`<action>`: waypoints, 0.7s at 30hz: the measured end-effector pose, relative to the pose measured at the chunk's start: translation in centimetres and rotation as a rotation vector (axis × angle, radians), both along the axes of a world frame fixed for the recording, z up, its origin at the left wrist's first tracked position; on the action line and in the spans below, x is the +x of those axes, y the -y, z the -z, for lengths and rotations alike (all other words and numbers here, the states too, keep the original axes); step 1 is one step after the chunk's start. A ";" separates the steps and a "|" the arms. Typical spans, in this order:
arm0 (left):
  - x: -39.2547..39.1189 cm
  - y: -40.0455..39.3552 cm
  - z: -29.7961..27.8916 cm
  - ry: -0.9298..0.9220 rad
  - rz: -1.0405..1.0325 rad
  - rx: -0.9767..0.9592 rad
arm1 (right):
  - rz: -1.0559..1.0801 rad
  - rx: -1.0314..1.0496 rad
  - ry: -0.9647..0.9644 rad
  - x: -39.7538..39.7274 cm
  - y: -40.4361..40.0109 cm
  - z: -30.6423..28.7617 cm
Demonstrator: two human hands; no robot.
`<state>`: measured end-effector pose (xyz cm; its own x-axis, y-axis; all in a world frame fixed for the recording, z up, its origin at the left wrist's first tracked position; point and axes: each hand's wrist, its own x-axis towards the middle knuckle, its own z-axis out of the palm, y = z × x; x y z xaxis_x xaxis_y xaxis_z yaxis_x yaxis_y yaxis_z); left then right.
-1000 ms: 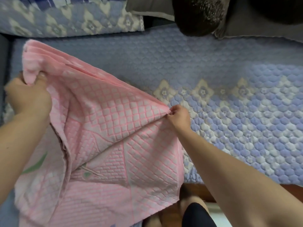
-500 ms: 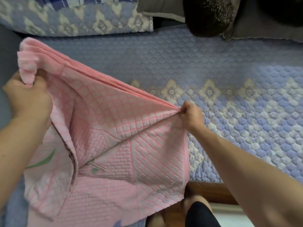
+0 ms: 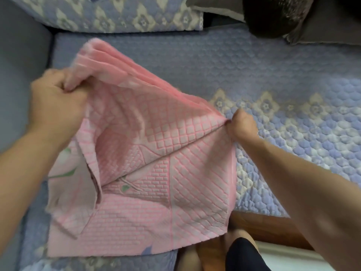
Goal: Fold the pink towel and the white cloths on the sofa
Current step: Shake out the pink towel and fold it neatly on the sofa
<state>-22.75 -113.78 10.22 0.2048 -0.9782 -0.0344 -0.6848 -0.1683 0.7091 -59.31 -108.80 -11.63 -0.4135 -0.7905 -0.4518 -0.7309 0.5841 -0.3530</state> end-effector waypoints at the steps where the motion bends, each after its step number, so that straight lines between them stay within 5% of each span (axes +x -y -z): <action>1: -1.3 -1.2 -1.0 -0.004 0.060 0.002 | 0.038 0.018 0.026 0.3 0.1 -1.2; 3: -3.9 -4.6 -1.9 -0.138 0.124 0.067 | 0.224 0.009 0.363 1.2 -1.3 -4.7; 6: -9.2 -12.4 -0.7 -0.244 0.321 0.220 | 0.556 0.296 1.335 1.9 -7.8 -11.2; 9: -13.7 -21.0 3.1 -0.045 0.661 0.254 | 0.663 0.475 1.739 0.6 -14.8 -13.9; 11: -15.5 -25.8 6.0 0.063 0.788 0.272 | 0.658 0.580 1.678 0.8 -18.1 -12.7; 14: -14.3 -31.9 9.4 -0.049 0.707 0.392 | 0.616 0.568 1.080 2.5 -22.2 -8.8; 17: -6.2 -34.9 13.7 -0.174 0.033 0.542 | 0.788 0.641 0.997 4.8 -25.0 -5.9; 21: 10.2 -33.2 18.6 0.064 -0.684 0.783 | 0.805 0.628 0.975 6.8 -26.8 -4.5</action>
